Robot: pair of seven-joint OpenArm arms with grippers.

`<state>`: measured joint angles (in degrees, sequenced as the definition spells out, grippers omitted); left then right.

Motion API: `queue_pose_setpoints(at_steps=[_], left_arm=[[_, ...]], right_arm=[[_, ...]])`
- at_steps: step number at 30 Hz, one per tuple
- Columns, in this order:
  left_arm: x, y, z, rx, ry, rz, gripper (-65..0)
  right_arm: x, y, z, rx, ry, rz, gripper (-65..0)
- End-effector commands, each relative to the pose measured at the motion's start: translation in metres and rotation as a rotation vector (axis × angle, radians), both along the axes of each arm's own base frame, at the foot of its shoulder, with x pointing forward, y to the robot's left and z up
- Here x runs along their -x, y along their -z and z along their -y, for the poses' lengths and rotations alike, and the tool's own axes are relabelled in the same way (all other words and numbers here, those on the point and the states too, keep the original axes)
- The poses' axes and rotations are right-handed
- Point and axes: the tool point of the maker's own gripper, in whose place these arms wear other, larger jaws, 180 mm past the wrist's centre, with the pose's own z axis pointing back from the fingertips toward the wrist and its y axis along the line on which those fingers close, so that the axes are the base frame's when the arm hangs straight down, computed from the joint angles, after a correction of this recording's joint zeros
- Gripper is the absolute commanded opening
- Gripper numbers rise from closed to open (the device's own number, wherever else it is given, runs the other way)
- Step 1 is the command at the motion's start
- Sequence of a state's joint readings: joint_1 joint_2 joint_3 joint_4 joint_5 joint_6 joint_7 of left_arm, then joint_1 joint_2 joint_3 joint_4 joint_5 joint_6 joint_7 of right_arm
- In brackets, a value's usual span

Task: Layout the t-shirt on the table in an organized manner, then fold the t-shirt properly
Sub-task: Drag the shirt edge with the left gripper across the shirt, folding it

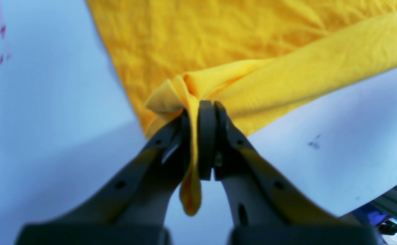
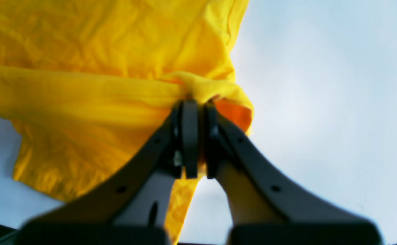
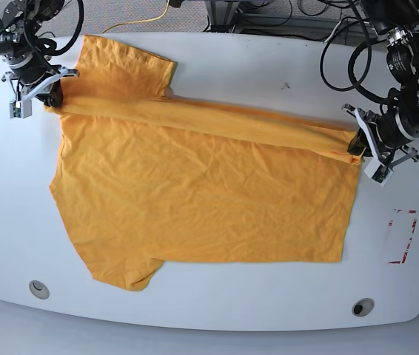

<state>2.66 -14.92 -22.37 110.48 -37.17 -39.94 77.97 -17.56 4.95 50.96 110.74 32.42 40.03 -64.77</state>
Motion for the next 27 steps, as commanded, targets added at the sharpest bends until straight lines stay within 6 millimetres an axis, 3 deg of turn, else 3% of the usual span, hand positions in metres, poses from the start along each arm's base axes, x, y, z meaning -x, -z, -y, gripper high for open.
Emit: queue_pose_setpoints(at_steps=[1, 6, 14, 18, 21, 27], left_arm=[[-0.010, -0.009, -0.002, 0.002, 0.004, 0.033, -65.0], [-0.018, -0.001, -0.002, 0.024, 0.002, 0.007, -65.0], [-0.019, 0.014, -0.018, 0.029, -0.026, -0.051, -65.0], [-0.018, 0.019, -0.028, 0.021, -0.040, -0.077, -60.6], [-0.016, 0.025, -0.031, 0.026, -0.048, -0.099, -54.2], [-0.018, 0.023, -0.042, -0.015, -0.061, -0.099, -40.1]], right_arm=[[-0.012, -0.009, 0.005, 0.003, 0.000, 0.047, -65.0], [-0.021, -0.005, 0.013, -0.014, 0.009, 0.050, -65.0], [-0.033, 0.003, 0.021, -0.049, 0.027, 0.050, -64.8], [-0.037, 0.003, 0.027, -0.052, 0.031, 0.049, -61.5], [-0.039, 0.003, 0.031, -0.050, 0.032, 0.050, -50.9], [-0.041, -0.003, 0.033, -0.034, 0.029, 0.062, -21.2]])
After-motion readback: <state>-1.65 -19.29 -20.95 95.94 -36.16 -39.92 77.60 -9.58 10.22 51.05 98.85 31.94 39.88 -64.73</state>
